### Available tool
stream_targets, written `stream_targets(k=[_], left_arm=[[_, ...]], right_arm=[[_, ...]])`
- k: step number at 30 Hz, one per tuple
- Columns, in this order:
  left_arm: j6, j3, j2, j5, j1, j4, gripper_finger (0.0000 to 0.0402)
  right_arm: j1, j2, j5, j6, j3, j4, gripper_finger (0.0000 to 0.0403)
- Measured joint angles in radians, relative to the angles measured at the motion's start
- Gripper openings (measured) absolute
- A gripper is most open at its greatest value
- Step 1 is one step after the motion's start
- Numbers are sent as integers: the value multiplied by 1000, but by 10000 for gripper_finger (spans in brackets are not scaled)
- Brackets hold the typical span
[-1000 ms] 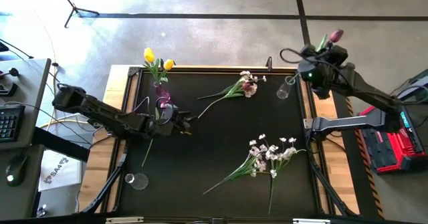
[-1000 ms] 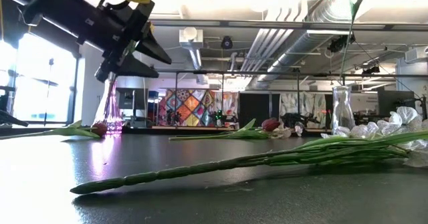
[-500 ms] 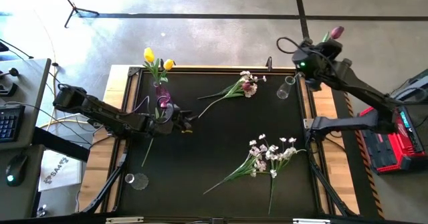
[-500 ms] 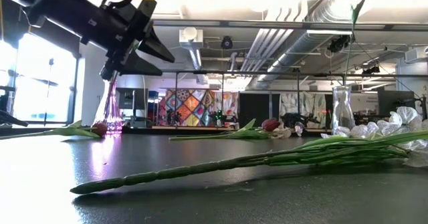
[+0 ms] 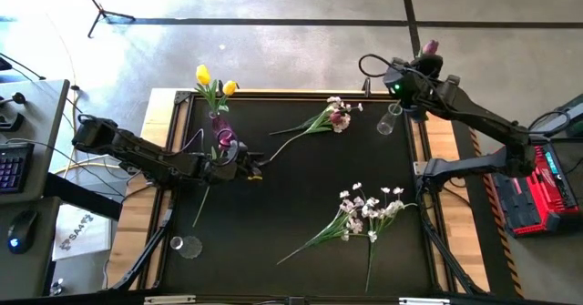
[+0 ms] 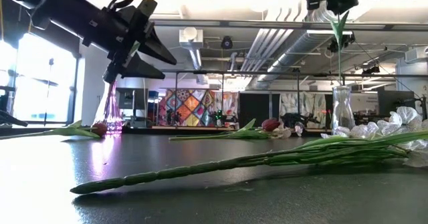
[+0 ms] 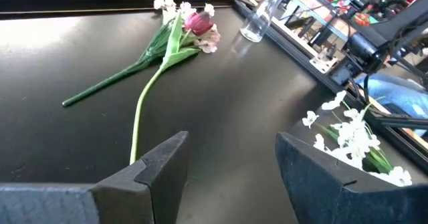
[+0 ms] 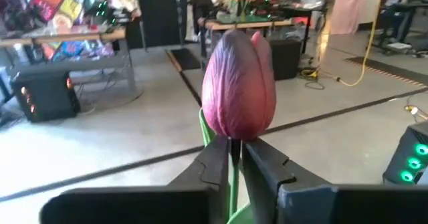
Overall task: Sort flowers into vase by color
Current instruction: Put the bottom left red flower into the top transparent vase, then put the bottom red flower into the top transparent vase
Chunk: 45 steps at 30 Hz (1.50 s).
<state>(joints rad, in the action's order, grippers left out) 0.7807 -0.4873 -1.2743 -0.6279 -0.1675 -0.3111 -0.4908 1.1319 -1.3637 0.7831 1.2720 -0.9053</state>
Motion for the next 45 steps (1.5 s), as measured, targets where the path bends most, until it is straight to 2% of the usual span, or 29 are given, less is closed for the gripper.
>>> stream_targets(k=[4, 12, 24, 27, 30, 33, 35, 38, 45], left_arm=[[-31, 0, 0, 4, 10, -2, 211], [-102, 0, 0, 73, 24, -5, 211], [-80, -1, 0, 120, 23, -7, 211], [-101, -2, -16, 163, 23, 1, 211], [-119, -2, -26, 219, 22, 28, 211], [-51, -40, -22, 238, 25, 253, 211], [1, -83, -22, 229, 39, 463, 211], [26, -140, -22, 228, 51, 675, 211], [302, -275, -21, 271, 56, 1130, 211]], right_arm=[[0, -2, 94, -6, 0, 1, 59], [0, -8, 388, -3, 0, 0, 106], [0, -130, 665, 33, 0, -40, 153], [0, -159, 786, -45, 0, 19, 154], [6, -177, 965, -131, 0, 96, 154], [38, -184, 1101, -159, 0, 173, 154], [64, -184, 1149, -172, 0, 245, 154], [101, -184, 1208, -204, 0, 344, 154], [171, -183, 1204, -234, 1, 358, 154]])
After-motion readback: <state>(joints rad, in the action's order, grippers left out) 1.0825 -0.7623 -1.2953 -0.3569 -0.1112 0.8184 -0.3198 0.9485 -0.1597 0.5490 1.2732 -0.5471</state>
